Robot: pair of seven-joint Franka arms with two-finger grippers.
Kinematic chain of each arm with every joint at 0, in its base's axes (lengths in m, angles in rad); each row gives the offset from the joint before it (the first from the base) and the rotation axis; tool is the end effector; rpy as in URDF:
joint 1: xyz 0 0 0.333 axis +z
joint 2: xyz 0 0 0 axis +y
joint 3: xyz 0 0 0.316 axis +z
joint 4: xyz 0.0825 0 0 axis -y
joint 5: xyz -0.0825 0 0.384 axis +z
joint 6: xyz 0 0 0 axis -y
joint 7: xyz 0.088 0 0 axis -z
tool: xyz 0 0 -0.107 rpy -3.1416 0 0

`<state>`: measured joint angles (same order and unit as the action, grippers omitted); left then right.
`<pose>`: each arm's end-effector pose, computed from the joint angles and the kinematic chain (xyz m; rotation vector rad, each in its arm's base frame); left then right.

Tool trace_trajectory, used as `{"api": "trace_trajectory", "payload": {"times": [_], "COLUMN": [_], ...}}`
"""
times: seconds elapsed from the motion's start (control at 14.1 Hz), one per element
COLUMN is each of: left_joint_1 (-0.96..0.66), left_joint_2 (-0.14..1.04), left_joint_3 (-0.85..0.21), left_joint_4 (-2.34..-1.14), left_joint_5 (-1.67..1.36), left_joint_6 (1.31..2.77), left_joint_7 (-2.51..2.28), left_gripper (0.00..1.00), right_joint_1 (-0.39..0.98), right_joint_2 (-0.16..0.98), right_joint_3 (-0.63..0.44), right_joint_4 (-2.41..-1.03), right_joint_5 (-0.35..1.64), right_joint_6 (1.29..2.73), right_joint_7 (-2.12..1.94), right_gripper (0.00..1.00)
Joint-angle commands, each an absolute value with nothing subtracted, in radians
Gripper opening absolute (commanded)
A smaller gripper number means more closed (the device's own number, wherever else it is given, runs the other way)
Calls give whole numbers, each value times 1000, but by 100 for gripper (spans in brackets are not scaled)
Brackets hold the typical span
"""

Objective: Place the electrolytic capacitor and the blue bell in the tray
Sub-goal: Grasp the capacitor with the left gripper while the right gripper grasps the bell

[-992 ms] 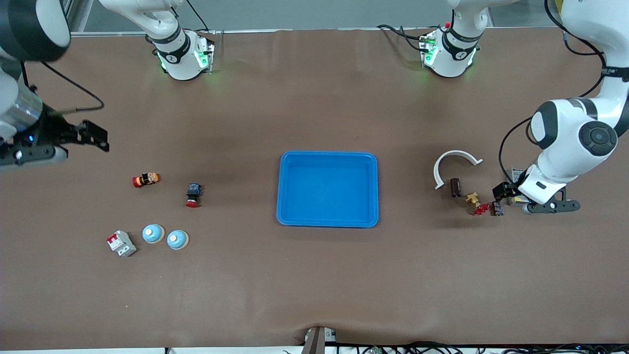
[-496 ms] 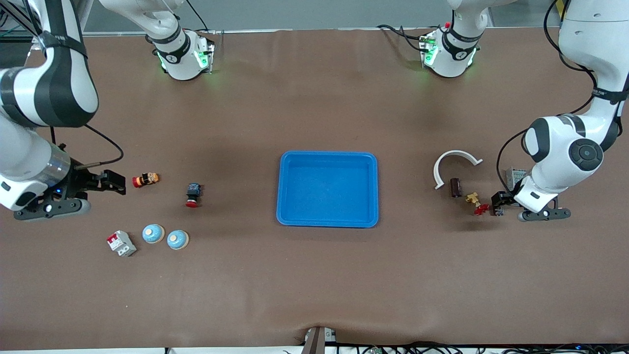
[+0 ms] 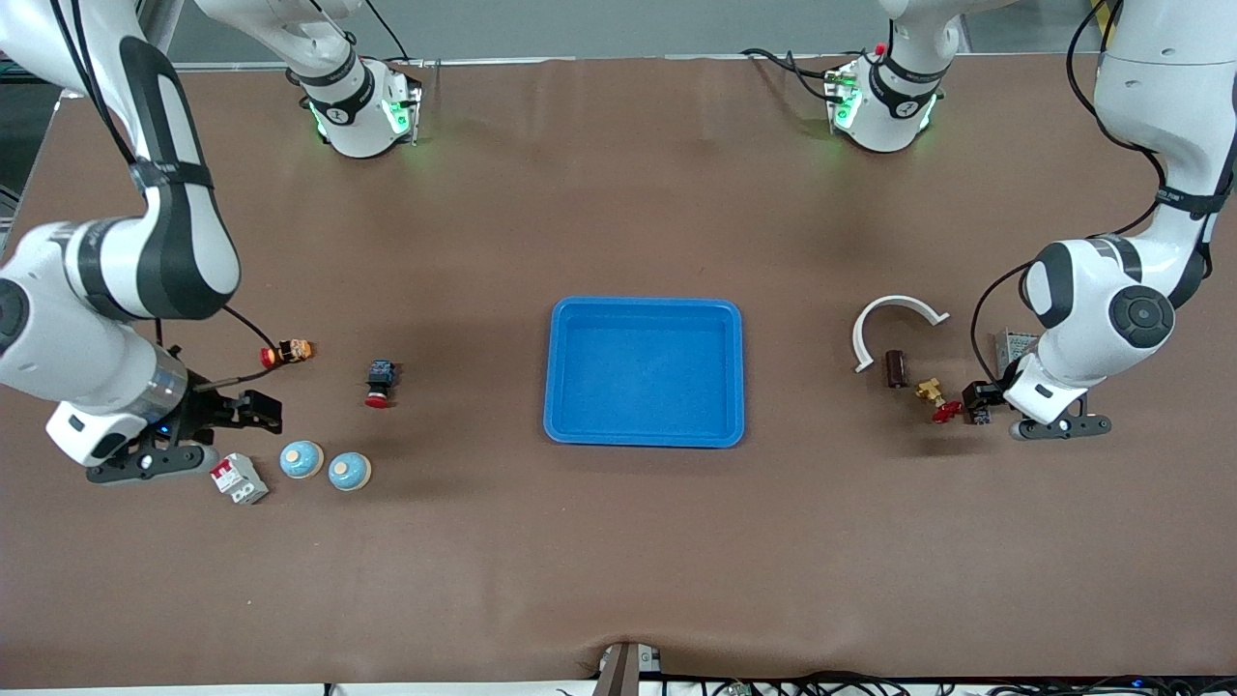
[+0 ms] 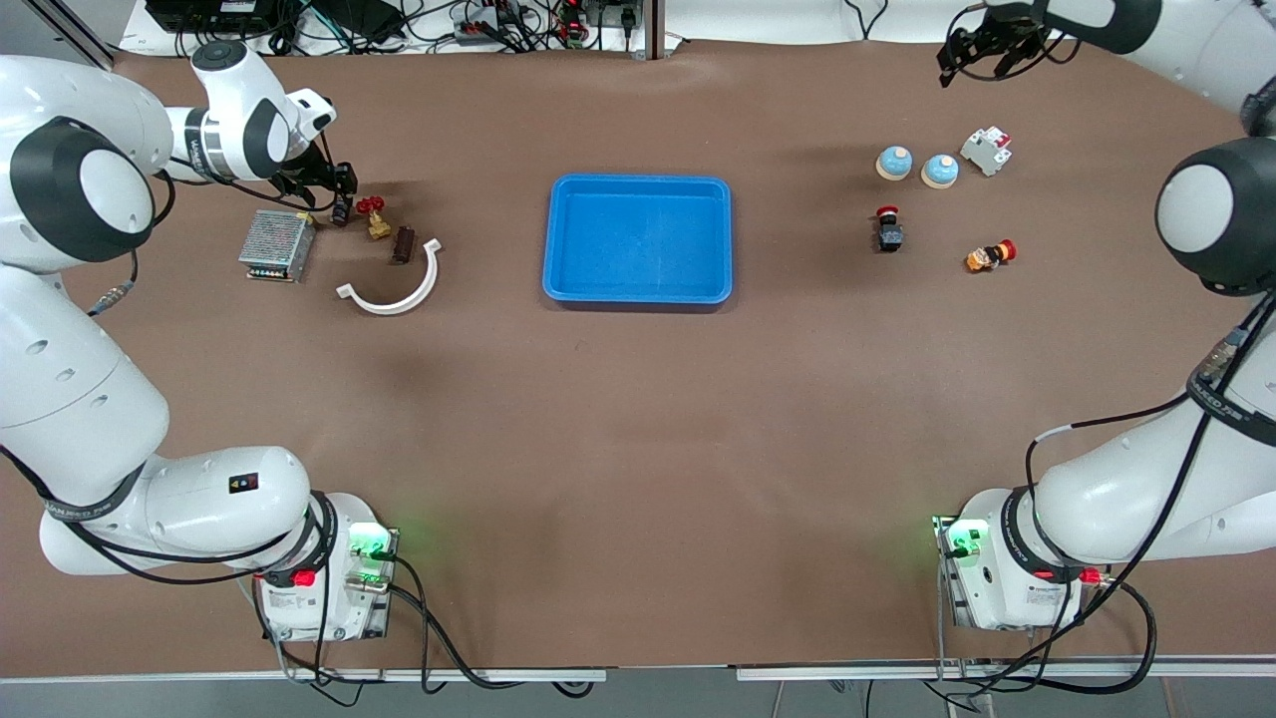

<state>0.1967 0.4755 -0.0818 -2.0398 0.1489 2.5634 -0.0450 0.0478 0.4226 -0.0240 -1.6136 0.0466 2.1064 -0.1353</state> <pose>0.5992 0.0678 0.2117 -3.0907 -0.0730 -0.0769 0.6800 0.0204 0.3883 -3.1049 -0.2164 -0.1121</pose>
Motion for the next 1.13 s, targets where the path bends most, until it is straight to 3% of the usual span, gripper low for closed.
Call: {"api": "trace_trajectory", "payload": {"times": [0.0,0.43,0.71,0.78,0.99,1.06], "left_joint_1": [204,195,198,198,195,195], "left_joint_2": [509,532,546,546,535,523], "left_joint_3": [-87,-87,-87,-87,-87,-87], "left_joint_4": [-2011,-1996,-1994,-1994,-1994,-1988], "left_joint_5": [166,161,161,161,163,164], "left_joint_6": [2577,2577,2577,2577,2576,2571], "left_joint_7": [-64,-66,-66,-66,-49,-49], "left_gripper": [69,60,48,42,6,0], "right_joint_1": [49,77,86,92,95,95], "right_joint_2": [479,571,612,620,635,644], "right_joint_3": [-20,-18,-20,-18,-20,-20], "right_joint_4": [-1583,-1583,-1583,-1583,-1585,-1585], "right_joint_5": [92,98,91,89,87,86], "right_joint_6": [2138,2253,2289,2301,2315,2319], "right_joint_7": [-132,-136,-147,-147,-162,-176], "right_gripper": [100,100,100,100,100,100]}}
